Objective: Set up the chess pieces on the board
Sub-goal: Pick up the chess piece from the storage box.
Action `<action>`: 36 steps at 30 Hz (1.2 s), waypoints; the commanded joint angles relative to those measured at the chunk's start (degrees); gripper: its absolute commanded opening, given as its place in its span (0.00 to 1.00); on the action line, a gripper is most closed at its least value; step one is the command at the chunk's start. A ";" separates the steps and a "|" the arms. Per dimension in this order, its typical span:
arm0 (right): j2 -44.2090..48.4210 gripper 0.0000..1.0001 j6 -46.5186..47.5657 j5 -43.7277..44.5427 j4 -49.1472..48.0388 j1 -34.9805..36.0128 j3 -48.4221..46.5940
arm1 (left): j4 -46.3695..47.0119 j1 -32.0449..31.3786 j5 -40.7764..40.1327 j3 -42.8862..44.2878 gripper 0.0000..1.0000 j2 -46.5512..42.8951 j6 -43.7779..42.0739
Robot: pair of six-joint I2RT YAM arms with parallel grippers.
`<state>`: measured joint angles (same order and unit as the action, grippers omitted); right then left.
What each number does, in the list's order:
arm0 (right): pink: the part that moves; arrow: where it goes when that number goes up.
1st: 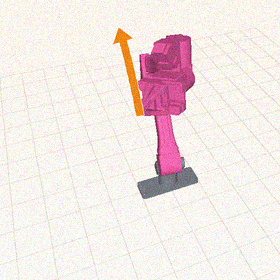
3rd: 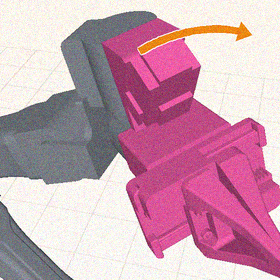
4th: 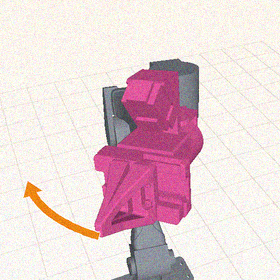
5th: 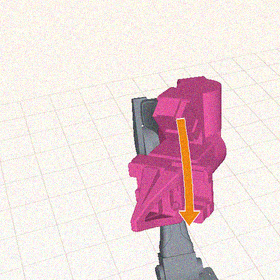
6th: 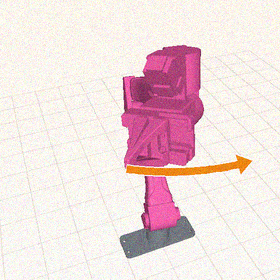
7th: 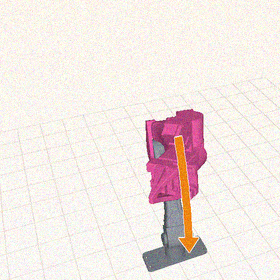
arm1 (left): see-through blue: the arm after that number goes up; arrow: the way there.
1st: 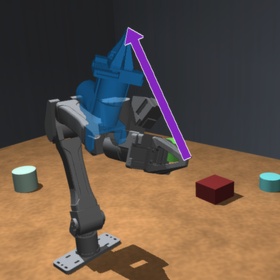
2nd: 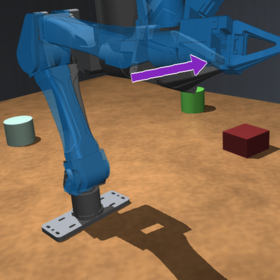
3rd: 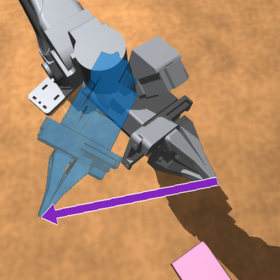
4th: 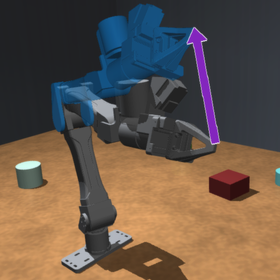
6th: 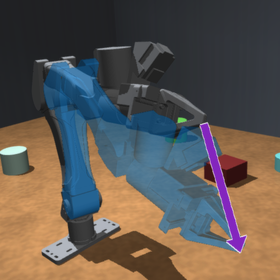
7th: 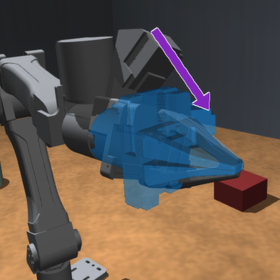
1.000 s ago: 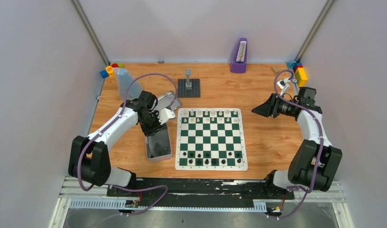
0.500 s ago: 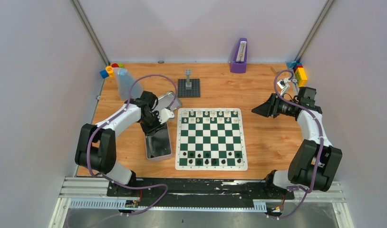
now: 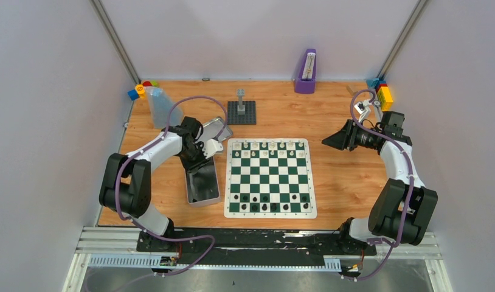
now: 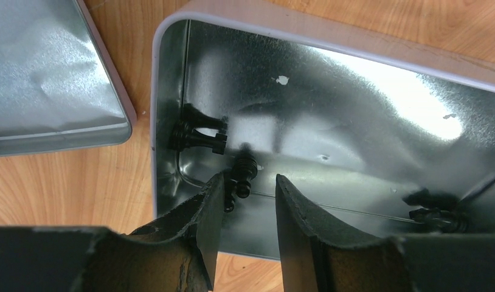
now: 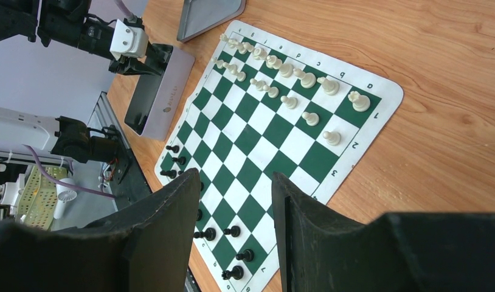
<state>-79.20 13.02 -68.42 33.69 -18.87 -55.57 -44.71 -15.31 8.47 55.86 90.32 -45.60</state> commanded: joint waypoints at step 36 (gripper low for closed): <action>0.60 0.47 1.84 -0.58 0.02 -0.05 -2.71 | -16.27 -22.02 4.49 22.48 0.07 -2.24 7.78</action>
<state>-79.20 13.21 -68.38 33.89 -18.87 -55.57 -57.69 -29.08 12.38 72.31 86.61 -40.99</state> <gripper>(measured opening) 0.476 0.129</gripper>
